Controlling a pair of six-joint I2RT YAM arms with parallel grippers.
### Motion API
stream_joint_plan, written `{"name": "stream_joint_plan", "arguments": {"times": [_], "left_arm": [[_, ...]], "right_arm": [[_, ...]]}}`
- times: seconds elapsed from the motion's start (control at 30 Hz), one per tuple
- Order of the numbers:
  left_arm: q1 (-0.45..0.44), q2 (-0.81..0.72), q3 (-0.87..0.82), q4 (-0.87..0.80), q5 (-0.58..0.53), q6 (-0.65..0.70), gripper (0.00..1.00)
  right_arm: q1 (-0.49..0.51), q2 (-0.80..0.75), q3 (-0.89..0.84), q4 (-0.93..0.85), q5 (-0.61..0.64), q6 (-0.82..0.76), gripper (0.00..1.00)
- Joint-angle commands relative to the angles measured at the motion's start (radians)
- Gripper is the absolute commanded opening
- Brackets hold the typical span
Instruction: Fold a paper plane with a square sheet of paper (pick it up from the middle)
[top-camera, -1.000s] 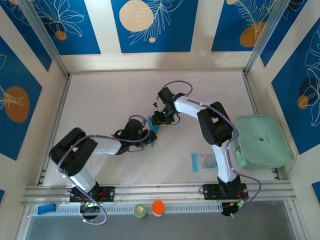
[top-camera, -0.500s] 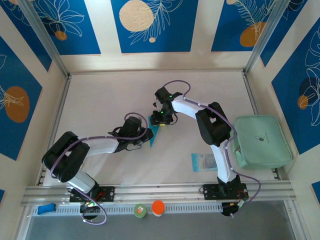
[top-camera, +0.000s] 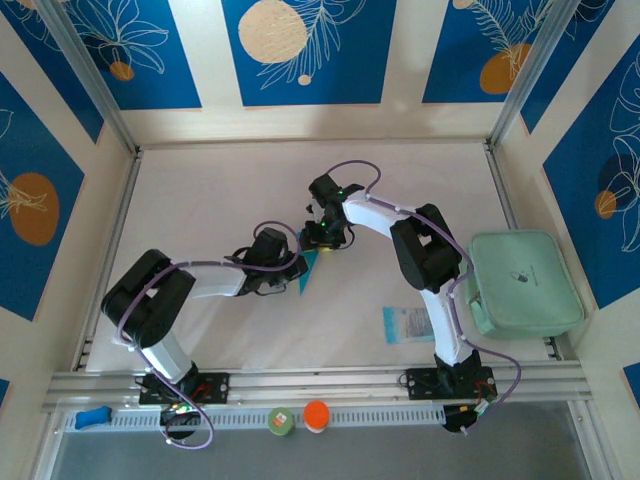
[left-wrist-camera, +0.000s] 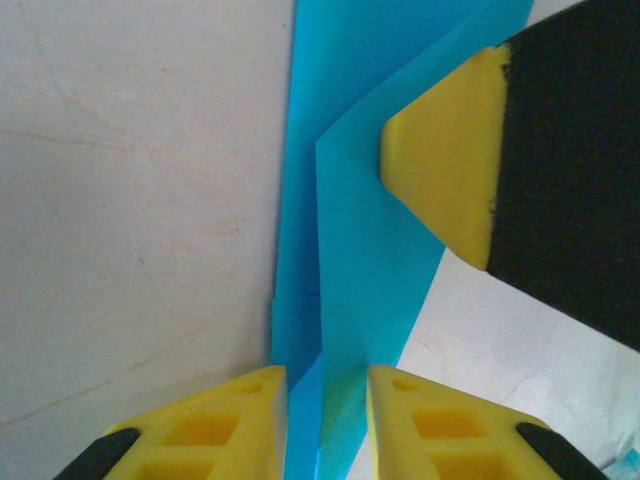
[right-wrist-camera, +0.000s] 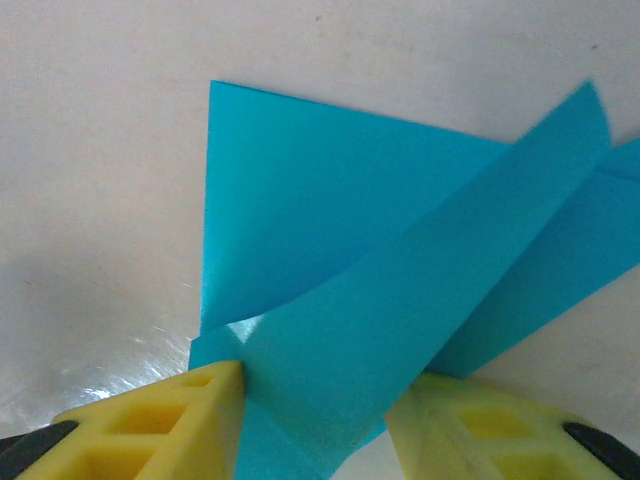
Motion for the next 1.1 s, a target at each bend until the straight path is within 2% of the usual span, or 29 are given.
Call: {"name": "stream_joint_plan", "arguments": {"times": [0.0,0.7,1.07], "left_arm": [[0.011,0.017,0.018,0.002,0.010,0.021,0.25],[0.025,0.035,-0.014,0.024,0.010,0.004,0.09],[0.034,0.029,-0.036,0.033,0.005,-0.009,0.07]], "right_arm": [[-0.002,0.090,-0.032,-0.089,0.091,0.010,0.46],[-0.003,0.084,-0.040,-0.082,0.078,-0.001,0.46],[-0.019,0.038,-0.103,-0.010,0.029,-0.097,0.58]]}}
